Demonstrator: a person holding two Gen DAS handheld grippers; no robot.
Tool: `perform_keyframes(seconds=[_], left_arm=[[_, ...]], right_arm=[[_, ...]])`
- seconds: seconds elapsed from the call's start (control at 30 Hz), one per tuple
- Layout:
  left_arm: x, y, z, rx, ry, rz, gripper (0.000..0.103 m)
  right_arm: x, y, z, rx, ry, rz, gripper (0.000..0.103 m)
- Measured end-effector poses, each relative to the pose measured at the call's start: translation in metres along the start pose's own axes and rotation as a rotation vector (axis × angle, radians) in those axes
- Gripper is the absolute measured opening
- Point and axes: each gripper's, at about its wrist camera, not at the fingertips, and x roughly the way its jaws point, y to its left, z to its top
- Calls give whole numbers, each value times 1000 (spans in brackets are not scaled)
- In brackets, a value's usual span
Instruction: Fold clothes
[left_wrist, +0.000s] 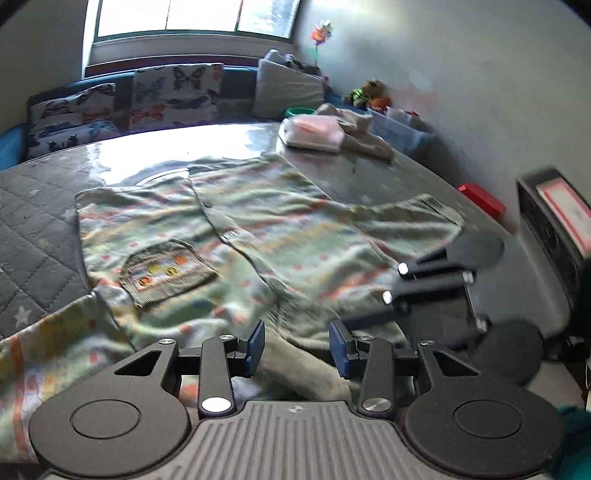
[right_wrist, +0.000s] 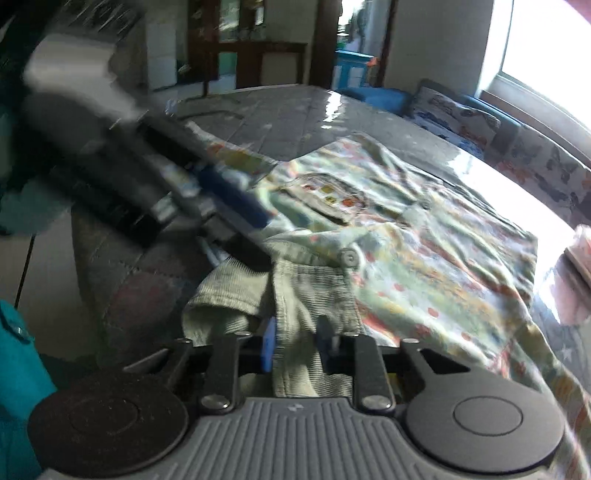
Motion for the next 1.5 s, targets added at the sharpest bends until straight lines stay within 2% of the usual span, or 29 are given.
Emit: perform_keyframes(seconds=[0.2,0.3,0.5,0.8,0.87,0.93,1.03,1.1,1.27,1.37,1.43,1.5], left_arm=[[7,-16,-1,77,12,-5,41],[18,-21,-1,122,35,15,40],[32,-24,-3,173,87,14,36],[34,-23,-8,200,114,16,36],[36,-24,-9,210,122,13,36],[37,-23,-8,217,130,7,35],[37,-19,-7,203,132,-22,24],[35,-16,-6,184,130,-40,12],[28,0,3,41,83,-117,9],[20,8,9,-27,42,-150,9],[17,7,9,-20,41,-145,9],[16,7,9,-15,43,-135,9]], right_arm=[[-22,-37,-5,226,-55,17,4],[-29,-48,-8,287,-64,21,4],[-25,-45,-10,272,-53,19,4],[-9,-25,-6,193,-36,53,16],[-5,-22,-4,177,-27,57,15],[-4,-24,-3,191,-35,55,6],[-12,-36,-2,266,-66,78,3],[-18,-44,-1,311,-86,85,3],[-31,-65,-3,427,-128,105,3],[-33,-70,-4,453,-130,109,3],[-34,-66,-4,424,-123,115,8],[-33,-52,-3,342,-108,94,13]])
